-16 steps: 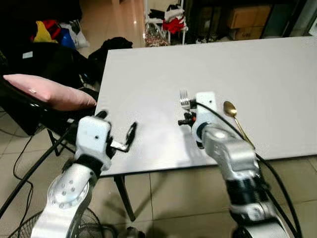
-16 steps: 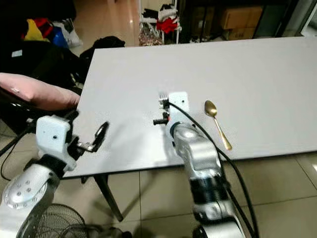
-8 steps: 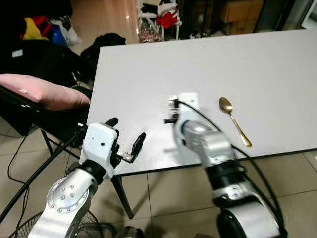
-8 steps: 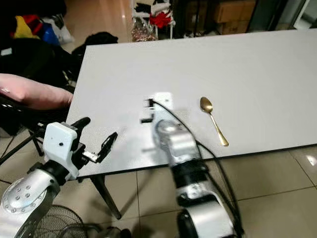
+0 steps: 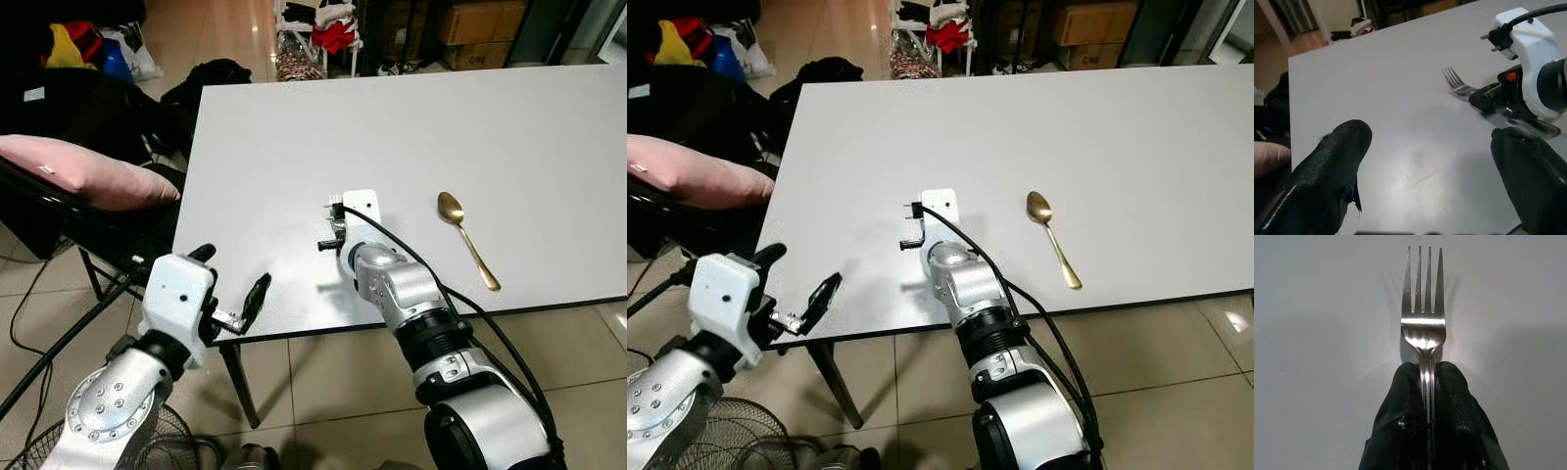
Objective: Setting the table
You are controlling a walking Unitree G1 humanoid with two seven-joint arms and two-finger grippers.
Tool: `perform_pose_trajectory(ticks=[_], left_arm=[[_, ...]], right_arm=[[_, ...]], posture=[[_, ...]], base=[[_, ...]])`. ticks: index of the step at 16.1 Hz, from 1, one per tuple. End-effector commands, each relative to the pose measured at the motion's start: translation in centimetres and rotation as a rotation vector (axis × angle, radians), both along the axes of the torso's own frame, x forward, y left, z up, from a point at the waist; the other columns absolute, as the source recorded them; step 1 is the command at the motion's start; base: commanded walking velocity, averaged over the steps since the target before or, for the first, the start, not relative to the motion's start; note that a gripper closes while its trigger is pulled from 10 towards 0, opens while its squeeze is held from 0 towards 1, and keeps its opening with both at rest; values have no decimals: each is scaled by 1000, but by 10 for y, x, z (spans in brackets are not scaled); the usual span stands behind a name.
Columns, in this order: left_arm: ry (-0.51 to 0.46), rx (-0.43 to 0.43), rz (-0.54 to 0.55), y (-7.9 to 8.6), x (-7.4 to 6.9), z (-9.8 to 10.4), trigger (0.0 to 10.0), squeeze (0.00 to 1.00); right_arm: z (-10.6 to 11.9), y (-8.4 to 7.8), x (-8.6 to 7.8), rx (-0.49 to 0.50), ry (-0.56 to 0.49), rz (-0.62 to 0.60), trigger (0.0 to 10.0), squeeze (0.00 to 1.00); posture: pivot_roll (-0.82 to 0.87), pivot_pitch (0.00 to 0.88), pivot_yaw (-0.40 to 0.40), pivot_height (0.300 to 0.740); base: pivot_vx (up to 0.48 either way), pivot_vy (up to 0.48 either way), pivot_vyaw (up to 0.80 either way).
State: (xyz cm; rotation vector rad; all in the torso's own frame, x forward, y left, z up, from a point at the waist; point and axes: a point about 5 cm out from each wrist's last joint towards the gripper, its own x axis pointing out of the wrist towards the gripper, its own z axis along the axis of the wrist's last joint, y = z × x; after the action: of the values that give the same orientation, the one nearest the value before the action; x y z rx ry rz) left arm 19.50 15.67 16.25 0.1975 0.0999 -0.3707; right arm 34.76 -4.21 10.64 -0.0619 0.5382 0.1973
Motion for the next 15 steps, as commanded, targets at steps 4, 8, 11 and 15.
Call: perform_pose_trajectory(ticks=[4, 8, 11, 15], left_arm=[[-2, 1, -4, 0, -2, 3, 10000, 0], [-1, 0, -8, 0, 0, 3, 10000, 0], [-8, -2, -8, 0, 5, 3, 10000, 0], [-41, -35, 11, -1, 17, 8, 10000, 0]], right_arm=[[8, 57, -14, 124, 53, 114, 10000, 361], [9, 54, -12, 144, 55, 104, 10000, 1000], [19, 46, -8, 164, 14, 111, 10000, 1000], [56, 30, -11, 205, -98, 151, 10000, 1000]], posture=[[-17, 86, 27, 740], [-20, 81, 32, 740], [-33, 68, 42, 740], [-46, 47, 56, 740]], base=[[0, 0, 0], [0, 0, 0], [0, 0, 0], [0, 0, 0]])
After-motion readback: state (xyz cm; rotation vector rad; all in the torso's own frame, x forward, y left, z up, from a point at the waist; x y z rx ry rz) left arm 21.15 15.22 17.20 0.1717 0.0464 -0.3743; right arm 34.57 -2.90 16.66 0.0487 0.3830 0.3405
